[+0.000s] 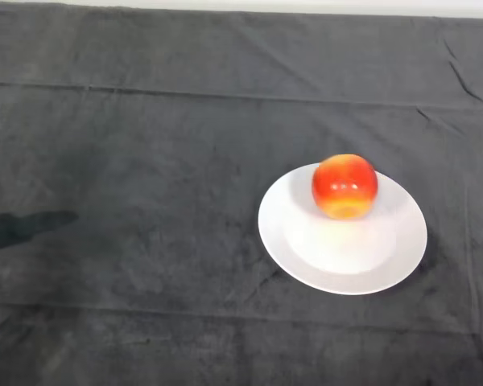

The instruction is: Move the apple to the plate

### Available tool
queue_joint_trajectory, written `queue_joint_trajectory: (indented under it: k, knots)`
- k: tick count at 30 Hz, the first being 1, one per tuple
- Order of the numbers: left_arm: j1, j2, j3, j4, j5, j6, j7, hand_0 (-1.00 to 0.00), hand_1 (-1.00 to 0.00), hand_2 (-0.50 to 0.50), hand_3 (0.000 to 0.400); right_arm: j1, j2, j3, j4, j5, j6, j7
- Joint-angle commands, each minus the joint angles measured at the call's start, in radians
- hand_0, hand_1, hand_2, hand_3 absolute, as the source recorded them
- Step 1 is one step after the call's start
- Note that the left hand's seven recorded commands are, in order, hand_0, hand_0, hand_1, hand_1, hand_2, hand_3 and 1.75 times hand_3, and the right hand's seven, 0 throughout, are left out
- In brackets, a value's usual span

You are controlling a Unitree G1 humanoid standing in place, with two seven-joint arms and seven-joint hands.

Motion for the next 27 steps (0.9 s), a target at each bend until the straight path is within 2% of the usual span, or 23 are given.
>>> queue_joint_trajectory:
  k: [1,7,17,27]
  knots:
    - [0.027,0.029,0.041,0.042,-0.009,-0.020,0.021,0.00,0.00,0.00,0.000,0.007,-0.014,-0.0121,-0.019,0.0117,-0.005,0.0019]
    - [0.011,0.000,0.099,0.119,-0.003,-0.045,0.031,0.00,0.00,0.00,0.000,0.007,-0.014,-0.0122,-0.019,0.0118,-0.004,0.0019]
    - [-0.021,-0.026,0.169,0.233,0.000,-0.097,0.014,0.00,0.00,0.00,0.000,0.007,-0.015,-0.0126,-0.018,0.0120,-0.005,0.0024]
    - [-0.043,-0.057,0.202,0.280,0.036,-0.124,0.008,0.00,0.00,0.00,0.000,0.006,-0.015,-0.0130,-0.016,0.0122,-0.005,0.0032]
